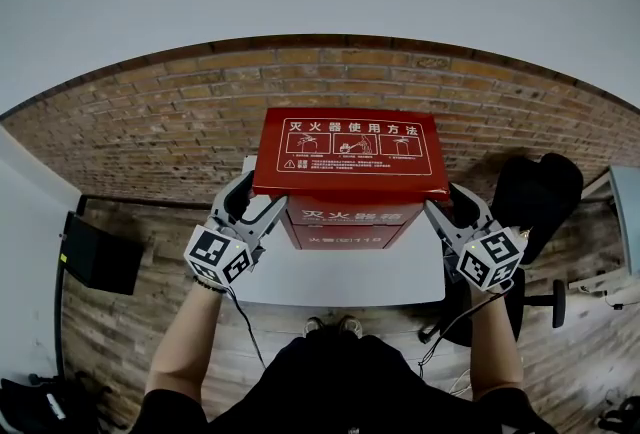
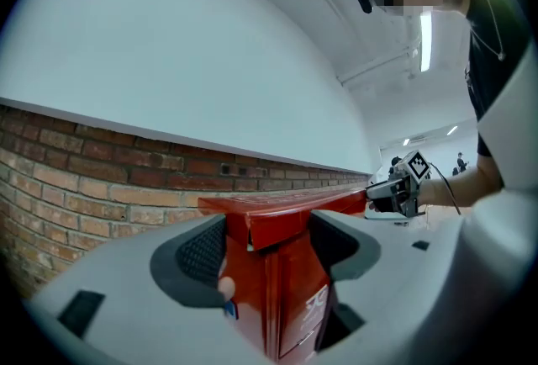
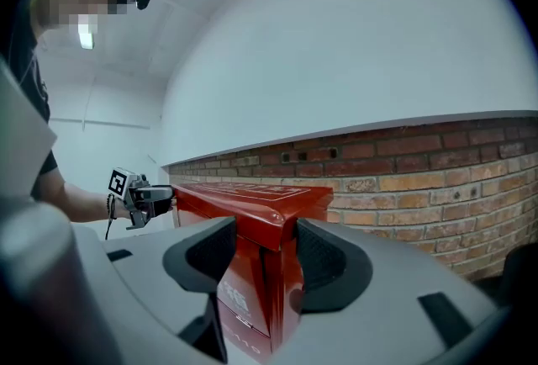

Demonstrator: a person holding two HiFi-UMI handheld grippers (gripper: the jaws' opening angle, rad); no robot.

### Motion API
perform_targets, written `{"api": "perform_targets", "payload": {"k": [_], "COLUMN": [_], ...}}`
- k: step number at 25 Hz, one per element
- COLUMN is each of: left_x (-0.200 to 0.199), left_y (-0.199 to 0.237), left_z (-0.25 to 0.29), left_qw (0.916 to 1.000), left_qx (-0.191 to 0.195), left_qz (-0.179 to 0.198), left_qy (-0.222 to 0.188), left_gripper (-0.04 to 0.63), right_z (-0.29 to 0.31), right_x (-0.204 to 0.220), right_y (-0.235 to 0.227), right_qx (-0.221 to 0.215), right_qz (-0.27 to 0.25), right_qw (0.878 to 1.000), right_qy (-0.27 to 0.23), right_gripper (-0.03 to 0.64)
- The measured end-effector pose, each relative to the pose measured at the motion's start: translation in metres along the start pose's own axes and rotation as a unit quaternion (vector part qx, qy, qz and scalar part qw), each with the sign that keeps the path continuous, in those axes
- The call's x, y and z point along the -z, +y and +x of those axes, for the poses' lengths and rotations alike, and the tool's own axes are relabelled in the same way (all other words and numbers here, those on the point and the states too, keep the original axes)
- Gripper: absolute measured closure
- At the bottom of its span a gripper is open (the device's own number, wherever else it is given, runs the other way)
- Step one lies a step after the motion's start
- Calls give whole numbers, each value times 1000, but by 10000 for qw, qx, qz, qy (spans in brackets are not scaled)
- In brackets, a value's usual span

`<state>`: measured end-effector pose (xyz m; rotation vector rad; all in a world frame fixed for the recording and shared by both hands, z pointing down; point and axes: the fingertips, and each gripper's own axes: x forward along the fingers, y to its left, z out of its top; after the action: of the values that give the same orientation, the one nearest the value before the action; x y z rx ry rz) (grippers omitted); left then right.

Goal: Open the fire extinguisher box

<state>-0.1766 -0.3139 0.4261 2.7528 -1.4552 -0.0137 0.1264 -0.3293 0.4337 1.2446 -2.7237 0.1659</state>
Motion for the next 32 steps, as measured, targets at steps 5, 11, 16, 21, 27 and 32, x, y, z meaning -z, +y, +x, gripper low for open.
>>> {"api": "perform_targets", "payload": {"k": [5, 11, 16, 21, 27, 32], "left_x": [-29, -72, -92, -117, -138, -139], "left_y": [2, 16, 27, 46, 74, 89], "left_z": [4, 17, 40, 63, 99, 119], "left_qw": [9999, 9993, 9984, 9967, 9967, 9973], "left_qx": [17, -30, -121, -261, -295, -359], "left_qz": [95, 192, 304, 268, 107, 141], "left_qy": [-31, -328, -452, -718, -744, -626], "left_gripper": [235, 235, 235, 235, 235, 235], "right_z": [-1, 8, 26, 47, 85, 110], "right_x": [-31, -78, -104, -136, -164, -172], "right_y": [-1, -11, -31, -50, -79, -96], "right_qx": [-61, -10, 236, 417, 573, 638], "right_qz": [-135, -501, -610, -598, -671, -691], "right_qw": [9999, 9973, 9938, 9889, 9884, 9899], "right_qy": [-73, -530, -899, -1298, -1233, -1065], "right_gripper": [385, 384, 385, 385, 385, 385]}}
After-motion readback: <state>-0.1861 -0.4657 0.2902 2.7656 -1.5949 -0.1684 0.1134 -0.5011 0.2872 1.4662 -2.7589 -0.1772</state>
